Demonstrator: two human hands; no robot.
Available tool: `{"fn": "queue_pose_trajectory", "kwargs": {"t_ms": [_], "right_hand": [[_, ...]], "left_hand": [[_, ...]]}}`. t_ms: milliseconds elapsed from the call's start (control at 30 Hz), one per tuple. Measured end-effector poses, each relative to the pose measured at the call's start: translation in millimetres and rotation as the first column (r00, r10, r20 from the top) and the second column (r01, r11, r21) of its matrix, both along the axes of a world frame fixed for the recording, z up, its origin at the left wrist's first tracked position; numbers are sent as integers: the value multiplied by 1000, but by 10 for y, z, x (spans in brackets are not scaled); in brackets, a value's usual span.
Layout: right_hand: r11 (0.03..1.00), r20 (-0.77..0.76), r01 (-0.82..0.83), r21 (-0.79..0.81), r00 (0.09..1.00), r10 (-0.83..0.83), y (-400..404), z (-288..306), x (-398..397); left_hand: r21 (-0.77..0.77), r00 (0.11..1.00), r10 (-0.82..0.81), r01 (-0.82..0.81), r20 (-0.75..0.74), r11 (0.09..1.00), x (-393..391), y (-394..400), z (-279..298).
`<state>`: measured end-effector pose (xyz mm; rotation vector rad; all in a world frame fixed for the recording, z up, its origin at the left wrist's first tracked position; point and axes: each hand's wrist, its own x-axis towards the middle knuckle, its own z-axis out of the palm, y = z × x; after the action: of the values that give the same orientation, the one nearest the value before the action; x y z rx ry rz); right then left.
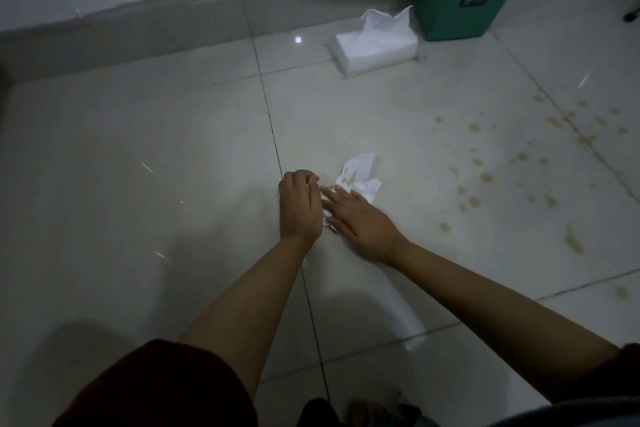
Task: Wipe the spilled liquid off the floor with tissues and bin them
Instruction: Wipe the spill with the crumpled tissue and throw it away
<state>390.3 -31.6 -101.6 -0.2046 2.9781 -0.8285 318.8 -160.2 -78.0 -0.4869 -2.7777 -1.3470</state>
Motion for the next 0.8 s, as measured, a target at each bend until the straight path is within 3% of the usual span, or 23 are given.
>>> {"fn": "queue_pose_trajectory", "kwargs": {"t_ms": [467,800], "right_hand": [[979,32,-200,28,980,199,83,72,1231],[994,-16,28,102,1000,-26,645,104,1134]], "left_hand": [[21,980,-193,193,42,981,582,401,31],[24,958,-286,287,-21,958,760,766,101]]}}
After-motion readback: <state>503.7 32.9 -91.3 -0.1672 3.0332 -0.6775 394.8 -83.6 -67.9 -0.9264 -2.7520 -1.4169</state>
